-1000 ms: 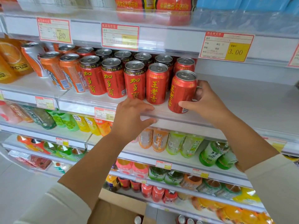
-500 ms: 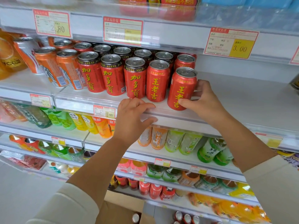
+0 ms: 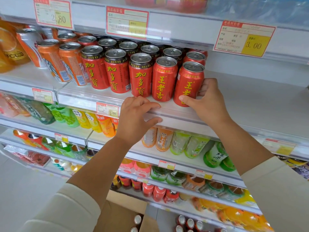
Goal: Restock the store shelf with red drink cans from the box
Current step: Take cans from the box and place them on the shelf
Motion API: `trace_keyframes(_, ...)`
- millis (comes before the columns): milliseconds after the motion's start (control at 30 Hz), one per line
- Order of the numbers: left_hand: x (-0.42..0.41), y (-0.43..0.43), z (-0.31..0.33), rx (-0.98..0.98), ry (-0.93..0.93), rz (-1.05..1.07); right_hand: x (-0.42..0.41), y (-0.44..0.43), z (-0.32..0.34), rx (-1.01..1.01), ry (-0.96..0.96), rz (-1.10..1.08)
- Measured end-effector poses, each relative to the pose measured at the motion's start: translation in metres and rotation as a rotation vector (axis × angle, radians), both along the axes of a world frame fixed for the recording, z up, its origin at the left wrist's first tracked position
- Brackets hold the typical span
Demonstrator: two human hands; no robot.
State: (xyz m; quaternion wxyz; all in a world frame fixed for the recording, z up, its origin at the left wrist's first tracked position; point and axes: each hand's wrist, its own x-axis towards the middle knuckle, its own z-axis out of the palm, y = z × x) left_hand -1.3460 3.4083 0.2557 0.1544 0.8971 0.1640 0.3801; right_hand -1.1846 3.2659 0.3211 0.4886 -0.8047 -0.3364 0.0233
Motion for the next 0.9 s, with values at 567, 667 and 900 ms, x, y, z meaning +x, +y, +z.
trace_keyframes(567, -0.157, -0.042, -0.124, -0.452, 0.115, 0.234, -0.142, -0.057, -0.120, 0.056, 0.056, 0.352)
trace_keyframes(667, -0.226, -0.053, -0.208, -0.791, 0.507, 0.422, -0.183, -0.039, -0.215, -0.428, 0.331, 0.495)
trace_keyframes(900, -0.307, -0.085, -0.390, -1.229, 1.114, 0.414, -0.232, -0.015, -0.456, -0.997, 0.514, 0.443)
